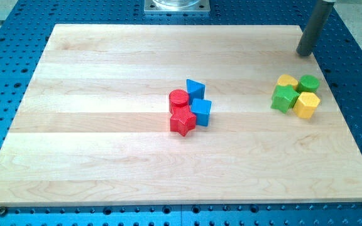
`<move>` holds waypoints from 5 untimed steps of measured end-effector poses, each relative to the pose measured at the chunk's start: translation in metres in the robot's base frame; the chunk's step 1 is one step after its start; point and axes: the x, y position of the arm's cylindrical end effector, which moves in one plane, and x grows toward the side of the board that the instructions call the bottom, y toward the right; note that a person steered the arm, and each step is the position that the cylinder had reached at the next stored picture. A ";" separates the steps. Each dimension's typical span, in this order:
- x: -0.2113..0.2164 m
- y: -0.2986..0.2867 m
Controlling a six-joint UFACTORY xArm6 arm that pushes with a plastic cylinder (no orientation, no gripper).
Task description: Move the arm to the left side
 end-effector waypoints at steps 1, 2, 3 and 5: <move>0.000 0.000; 0.000 -0.001; 0.000 -0.004; -0.006 -0.100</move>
